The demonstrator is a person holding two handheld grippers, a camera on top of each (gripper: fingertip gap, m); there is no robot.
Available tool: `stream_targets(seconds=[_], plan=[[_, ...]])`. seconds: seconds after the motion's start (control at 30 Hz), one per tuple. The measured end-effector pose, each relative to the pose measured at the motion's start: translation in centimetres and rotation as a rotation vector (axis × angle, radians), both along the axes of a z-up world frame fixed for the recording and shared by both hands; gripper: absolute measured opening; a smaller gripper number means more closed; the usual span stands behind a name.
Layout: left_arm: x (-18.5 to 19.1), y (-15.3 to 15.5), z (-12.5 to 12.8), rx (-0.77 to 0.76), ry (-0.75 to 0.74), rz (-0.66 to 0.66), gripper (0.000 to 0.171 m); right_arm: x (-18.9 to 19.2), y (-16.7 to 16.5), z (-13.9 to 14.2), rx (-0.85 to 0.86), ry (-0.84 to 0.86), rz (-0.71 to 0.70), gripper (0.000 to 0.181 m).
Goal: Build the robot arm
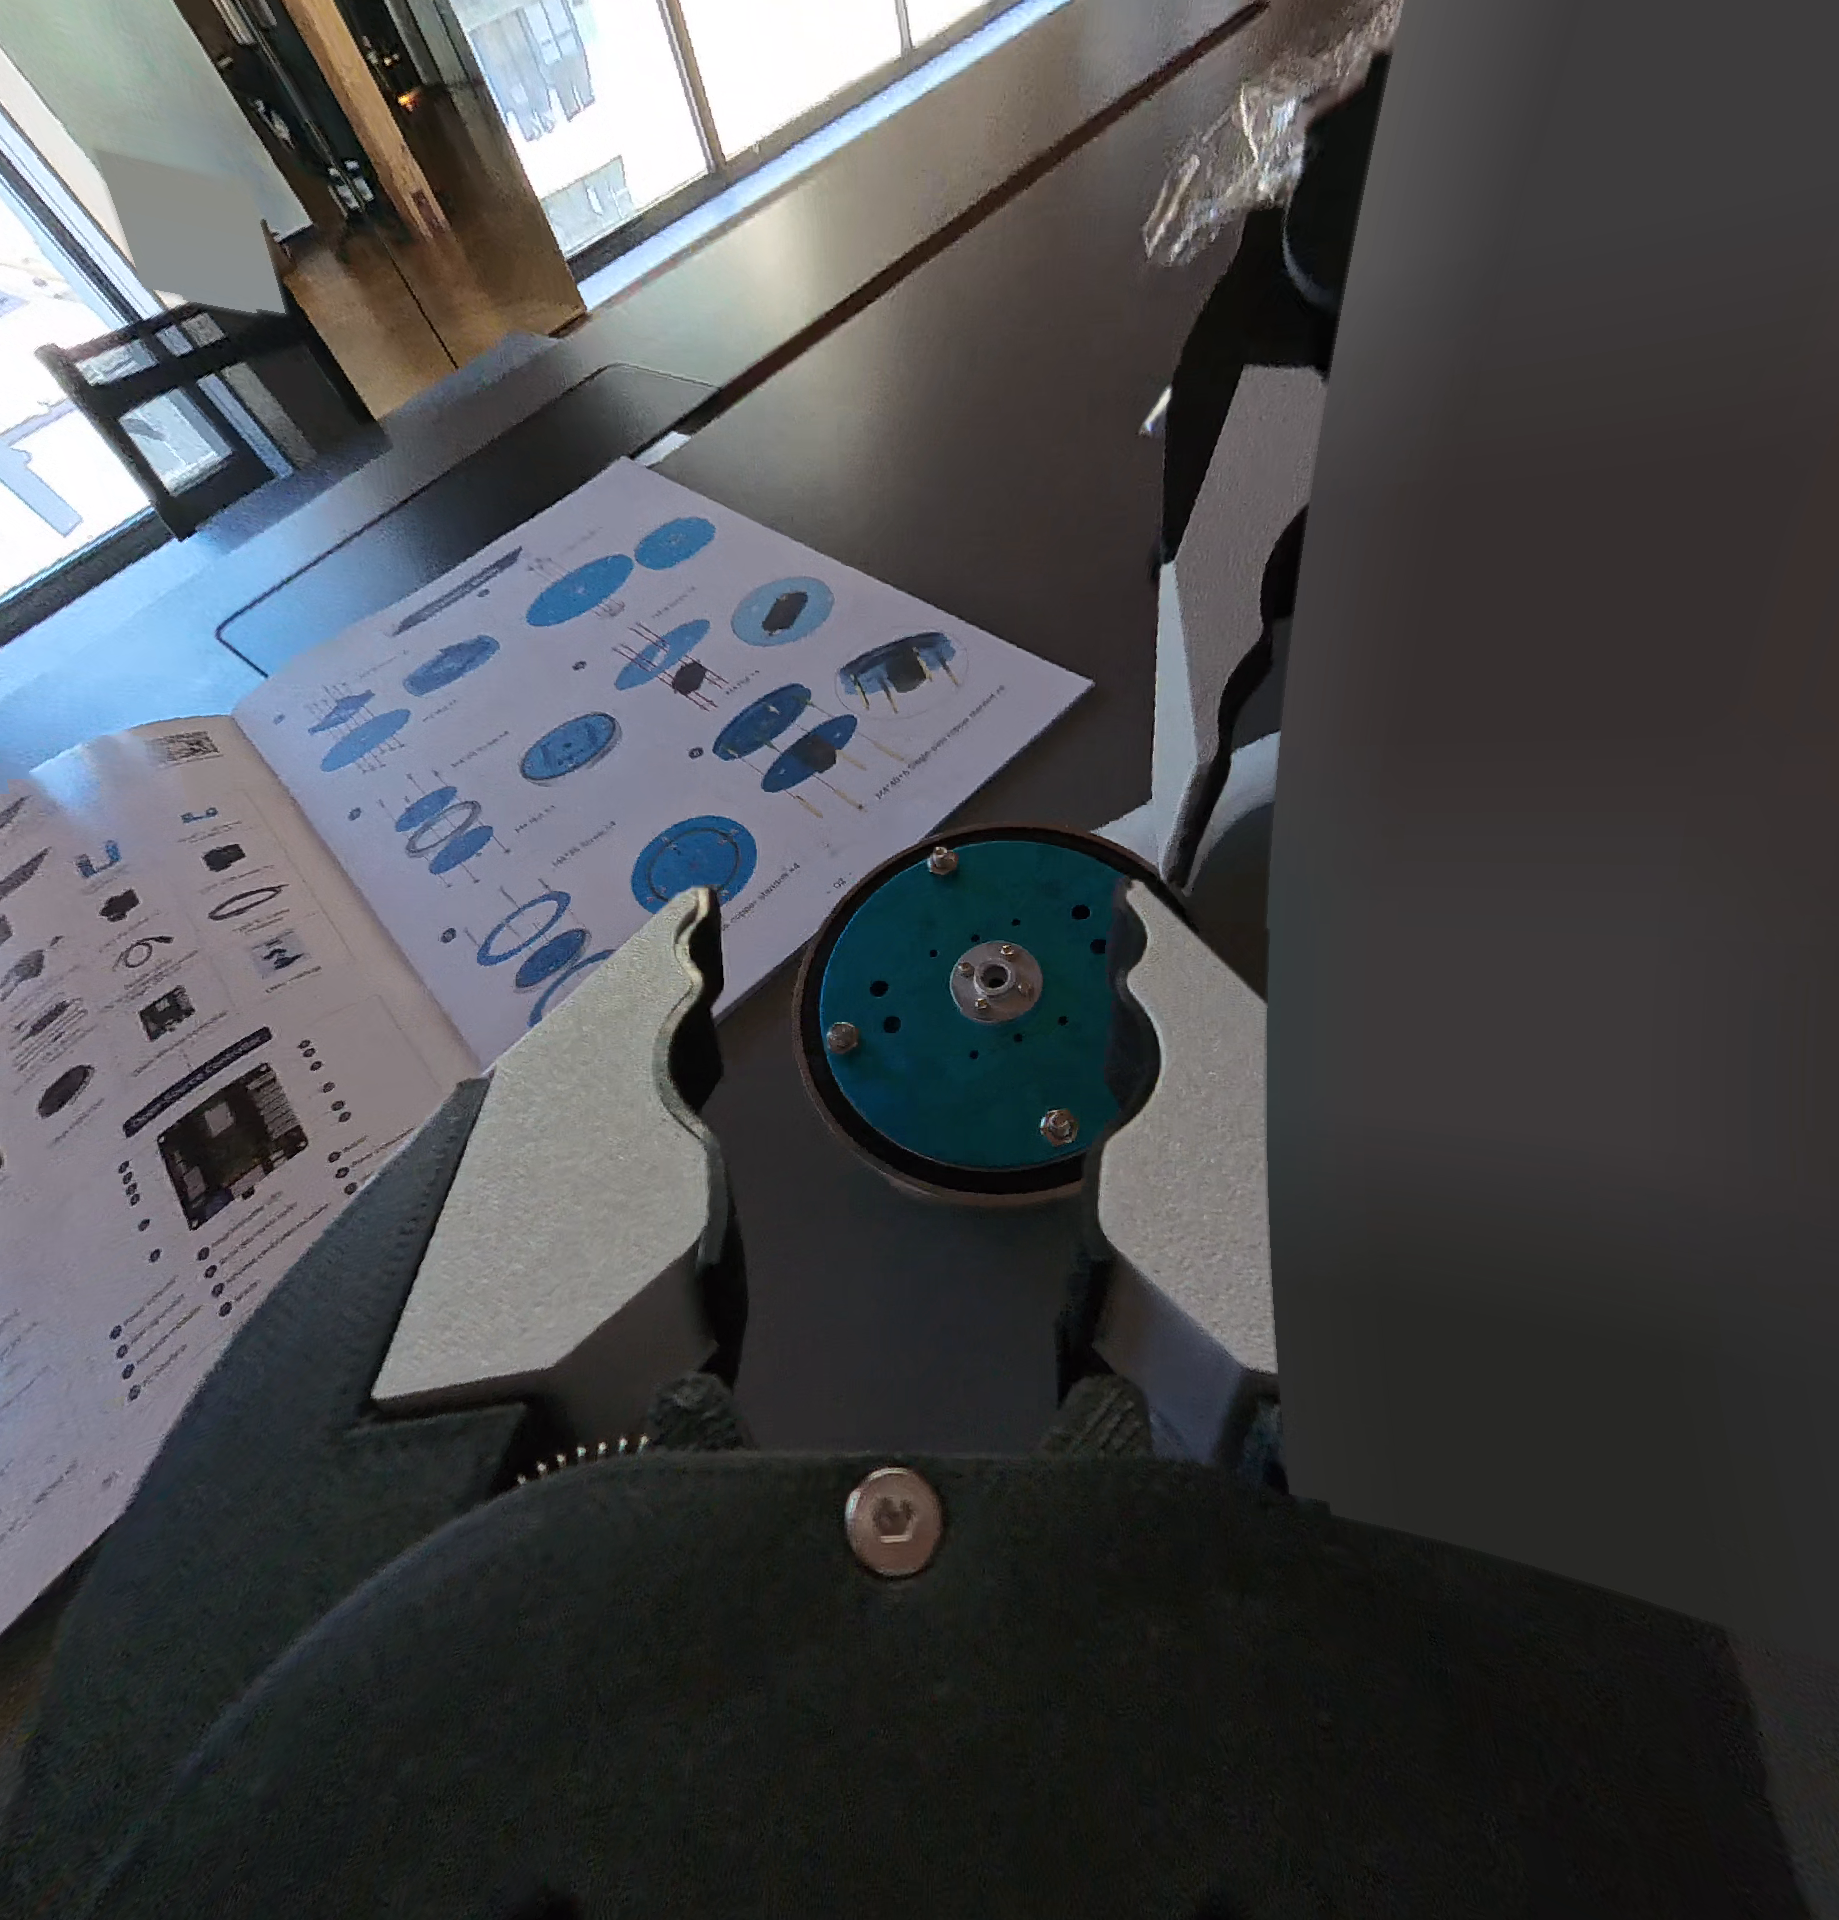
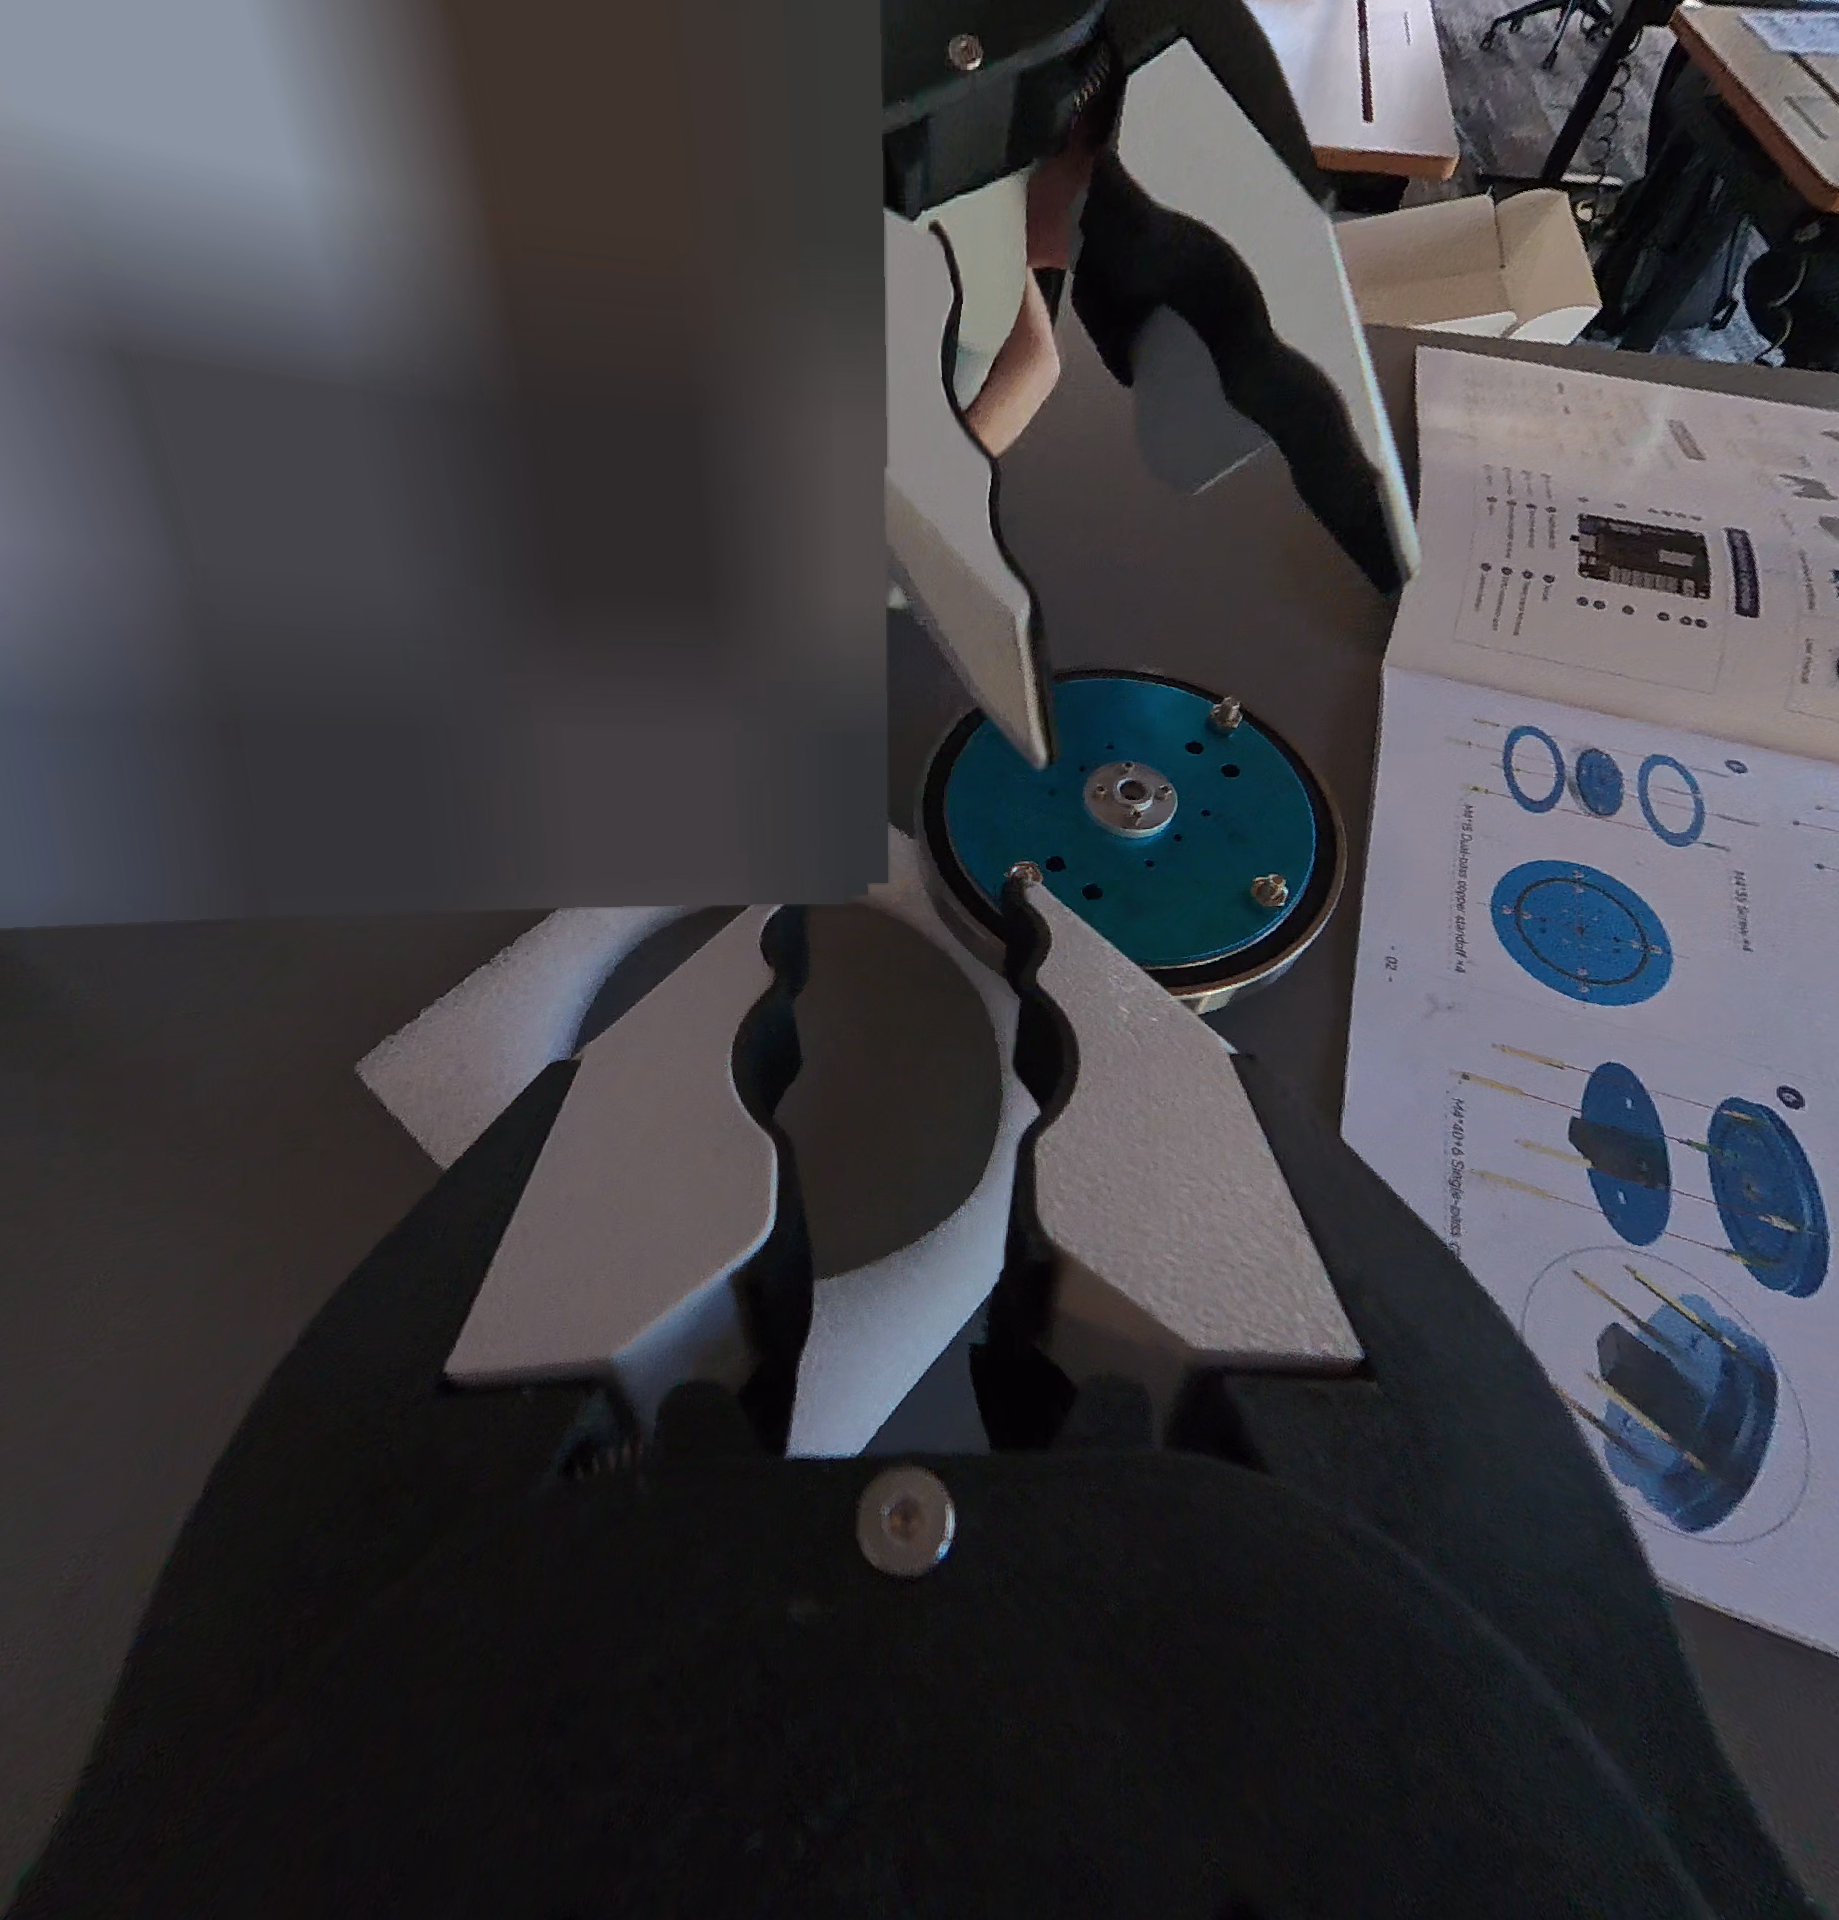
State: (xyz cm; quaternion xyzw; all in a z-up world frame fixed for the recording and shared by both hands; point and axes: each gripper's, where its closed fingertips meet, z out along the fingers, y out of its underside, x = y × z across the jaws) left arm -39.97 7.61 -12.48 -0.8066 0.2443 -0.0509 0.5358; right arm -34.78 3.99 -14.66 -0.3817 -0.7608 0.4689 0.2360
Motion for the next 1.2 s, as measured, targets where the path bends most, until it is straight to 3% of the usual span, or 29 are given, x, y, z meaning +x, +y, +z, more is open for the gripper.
stream_targets(seconds=[0.13, 0.33, 0.5, 0.6, 0.67, 0.73, 0.83, 0.9, 1.0, 1.07, 1.2], plan=[[-1.0, -0.3, 0.0, -0.014, -0.026, -0.008, 0.076, -0.8, -0.1, -0.4, 0.013, -0.008, -0.011, 0.054], [-2.1, -0.7, -0.1, -0.011, -0.006, 0.014, 0.075, 0.6, -0.5, -0.1, 0.006, -0.014, 0.0, 0.033], [-2.1, -0.9, 0.0, -0.003, 0.022, -0.004, 0.077, -0.9, -0.3, -0.2, 0.008, -0.011, -0.027, 0.058], [-2.6, -0.9, 0.2, 0.002, 0.018, 0.011, 0.076, -0.2, -0.5, -0.8, 0.009, -0.056, -0.018, 0.053], [-3.0, -1.0, 0.4, 0.001, 0.005, 0.018, 0.076, 0.4, -0.7, -0.1, 0.012, -0.022, -0.008, 0.037], [-3.2, -0.9, 0.3, -0.002, 0.004, 0.026, 0.076, 0.2, -0.5, 0.5, 0.002, -0.003, -0.025, 0.036], [-3.4, -0.9, 0.3, -0.003, 0.01, 0.027, 0.076, -1.0, 0.0, 0.6, -0.006, 0.008, -0.064, 0.056], [-3.3, -0.9, 0.2, -0.005, 0.016, 0.026, 0.076, -1.1, -0.2, 0.0, -0.01, -0.028, -0.054, 0.058], [-3.3, -1.0, 0.0, -0.01, 0.03, 0.024, 0.075, -0.3, -0.4, -0.7, 0.011, -0.064, -0.036, 0.045], [-3.4, -1.0, -0.1, -0.014, 0.041, 0.026, 0.076, 0.2, -0.2, -0.2, 0.036, -0.031, -0.038, 0.027], [-3.5, -1.2, 0.2, -0.028, 0.001, 0.008, 0.076, -0.2, 0.8, 0.3, 0.079, -0.04, -0.057, 0.025]])
